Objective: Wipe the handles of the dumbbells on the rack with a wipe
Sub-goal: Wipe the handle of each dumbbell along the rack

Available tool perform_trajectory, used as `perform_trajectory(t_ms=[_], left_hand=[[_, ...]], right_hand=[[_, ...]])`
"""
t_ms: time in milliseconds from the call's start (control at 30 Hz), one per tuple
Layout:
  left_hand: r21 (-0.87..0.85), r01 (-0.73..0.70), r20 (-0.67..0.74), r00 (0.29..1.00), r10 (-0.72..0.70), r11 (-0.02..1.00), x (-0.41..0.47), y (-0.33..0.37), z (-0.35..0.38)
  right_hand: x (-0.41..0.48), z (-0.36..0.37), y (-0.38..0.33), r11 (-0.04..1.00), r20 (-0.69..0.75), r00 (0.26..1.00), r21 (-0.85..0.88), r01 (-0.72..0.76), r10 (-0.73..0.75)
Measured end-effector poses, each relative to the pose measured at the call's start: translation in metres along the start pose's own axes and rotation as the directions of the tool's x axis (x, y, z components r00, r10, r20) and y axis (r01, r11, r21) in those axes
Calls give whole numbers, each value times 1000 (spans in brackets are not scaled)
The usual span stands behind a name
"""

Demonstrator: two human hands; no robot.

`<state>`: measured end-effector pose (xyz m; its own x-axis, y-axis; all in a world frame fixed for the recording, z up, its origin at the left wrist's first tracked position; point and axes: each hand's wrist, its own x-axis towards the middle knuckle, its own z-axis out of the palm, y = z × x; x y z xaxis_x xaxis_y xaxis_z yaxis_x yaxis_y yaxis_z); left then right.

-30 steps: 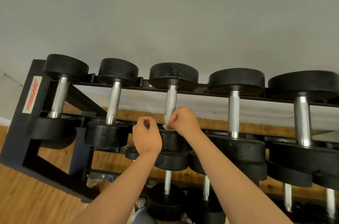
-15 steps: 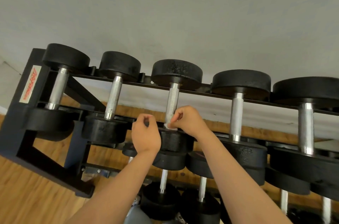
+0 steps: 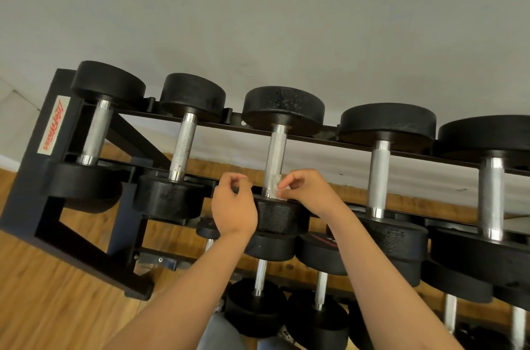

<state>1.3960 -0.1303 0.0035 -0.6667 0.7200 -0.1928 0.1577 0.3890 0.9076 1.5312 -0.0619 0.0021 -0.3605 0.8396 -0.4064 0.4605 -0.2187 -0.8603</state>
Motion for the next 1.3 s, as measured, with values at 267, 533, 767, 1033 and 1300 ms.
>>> perform_trajectory(t_ms=[267,533,767,1033,1300], left_hand=[[-10,3,2,1000,-3,1000,-1,3,-1],[-25,23,2,1000,-23,999,-3,6,-1],[-22,16,-9,1000,-16,1000,-4,6,-2],[-27,23,-5,1000,-23,999,-4,8,-2],[-25,14,-4,1000,-14,1000,-4,7,-3]], right_hand=[[-2,-4,-3,1000,28,1000,-2,2,-2],[2,2,0,996,-47,996,-39,-79,77],[-8,3,1,998,-117,992,-57,42,-49],[-7,4,-2,989,-87,992,-122,79,-90],[-5,7,-6,994,-103,993,-102,49,-59]])
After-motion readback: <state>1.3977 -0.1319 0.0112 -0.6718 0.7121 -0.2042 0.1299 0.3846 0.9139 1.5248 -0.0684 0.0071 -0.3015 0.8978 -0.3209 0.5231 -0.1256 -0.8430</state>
